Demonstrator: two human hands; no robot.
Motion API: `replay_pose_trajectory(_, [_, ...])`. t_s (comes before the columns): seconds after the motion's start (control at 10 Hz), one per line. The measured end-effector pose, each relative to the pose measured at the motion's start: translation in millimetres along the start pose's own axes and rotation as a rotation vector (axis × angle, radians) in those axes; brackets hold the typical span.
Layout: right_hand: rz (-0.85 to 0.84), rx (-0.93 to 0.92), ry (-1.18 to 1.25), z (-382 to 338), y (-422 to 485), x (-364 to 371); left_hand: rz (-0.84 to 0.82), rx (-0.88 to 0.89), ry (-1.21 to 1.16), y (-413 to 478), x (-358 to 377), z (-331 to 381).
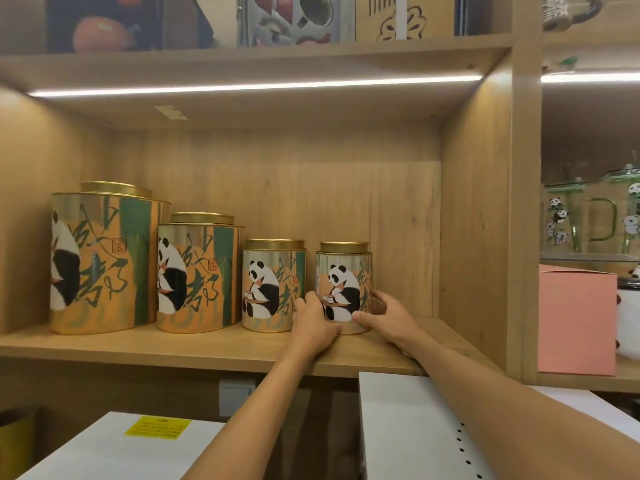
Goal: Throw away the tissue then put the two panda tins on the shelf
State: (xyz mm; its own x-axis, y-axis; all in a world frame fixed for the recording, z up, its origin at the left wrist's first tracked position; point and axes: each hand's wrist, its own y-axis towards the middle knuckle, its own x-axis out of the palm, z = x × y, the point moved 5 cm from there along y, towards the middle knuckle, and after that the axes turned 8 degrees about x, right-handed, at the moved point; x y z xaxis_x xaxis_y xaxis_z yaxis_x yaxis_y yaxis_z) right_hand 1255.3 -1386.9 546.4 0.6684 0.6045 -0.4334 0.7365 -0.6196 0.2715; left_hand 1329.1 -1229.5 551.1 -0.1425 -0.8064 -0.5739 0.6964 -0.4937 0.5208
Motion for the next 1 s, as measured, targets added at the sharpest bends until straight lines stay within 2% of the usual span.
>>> replay_pose_trajectory(0.6, [-0.016, -0.019, 0.058, 2.5, 7.2, 1.2, 0.014, 0.009, -0.011, 3.1, 2.4, -3.1])
replay_pose_trajectory(0.9, [-0.042, 0.037, 0.021, -0.9, -1.9, -2.0, 0.031, 0.056, 0.059, -9.3, -3.2, 3.3])
replay_pose_trajectory(1.0, [-0.042, 0.062, -0.017, -7.9, -19.4, -5.6, 0.083, 0.123, 0.158, -28.3, -14.8, 4.1])
